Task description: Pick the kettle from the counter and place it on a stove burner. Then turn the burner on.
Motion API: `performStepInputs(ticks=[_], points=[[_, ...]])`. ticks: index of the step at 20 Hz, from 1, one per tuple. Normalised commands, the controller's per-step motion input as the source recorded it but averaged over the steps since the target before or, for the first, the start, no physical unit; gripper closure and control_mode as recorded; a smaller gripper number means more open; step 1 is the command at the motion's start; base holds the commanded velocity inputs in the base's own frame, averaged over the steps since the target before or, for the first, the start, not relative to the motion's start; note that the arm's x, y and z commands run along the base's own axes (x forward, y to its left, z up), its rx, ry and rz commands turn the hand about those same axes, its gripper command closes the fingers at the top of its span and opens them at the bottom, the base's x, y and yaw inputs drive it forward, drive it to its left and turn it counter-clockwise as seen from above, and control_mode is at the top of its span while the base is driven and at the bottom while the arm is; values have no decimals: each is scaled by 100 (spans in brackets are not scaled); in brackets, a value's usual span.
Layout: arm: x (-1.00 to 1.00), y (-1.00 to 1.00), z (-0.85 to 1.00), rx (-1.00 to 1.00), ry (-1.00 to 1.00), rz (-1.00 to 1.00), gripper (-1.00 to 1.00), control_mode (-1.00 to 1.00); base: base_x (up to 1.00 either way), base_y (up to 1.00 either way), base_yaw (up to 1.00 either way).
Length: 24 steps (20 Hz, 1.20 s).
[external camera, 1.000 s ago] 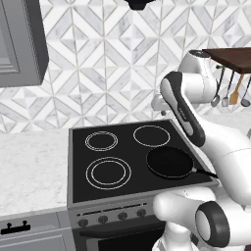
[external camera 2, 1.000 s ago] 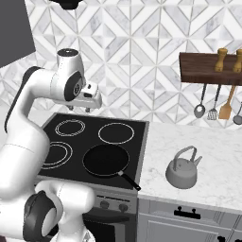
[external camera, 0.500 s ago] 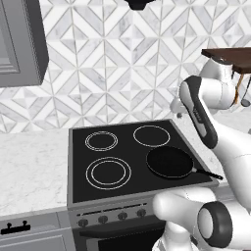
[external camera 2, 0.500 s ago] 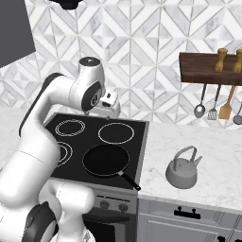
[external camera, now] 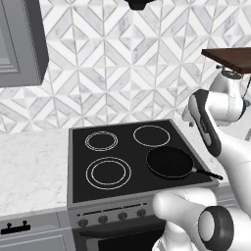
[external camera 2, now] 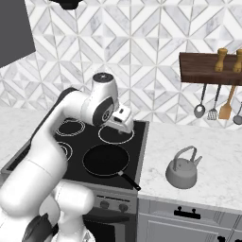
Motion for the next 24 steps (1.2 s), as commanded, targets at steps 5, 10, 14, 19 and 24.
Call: performStepInputs(ticks=[5, 10, 14, 19, 24], points=[[0, -34, -33, 0, 1, -20, -100, -100, 0, 0, 0], [1, -49, -16, -4, 2, -14, -100, -100, 0, 0, 0], [-2, -34, -26, -11, 0, -5, -100, -100, 0, 0, 0], [-25, -47, -23, -3, 0, -13, -100, -100, 0, 0, 0], [-15, -56, -8, 0, 0, -18, -100, -100, 0, 0, 0]])
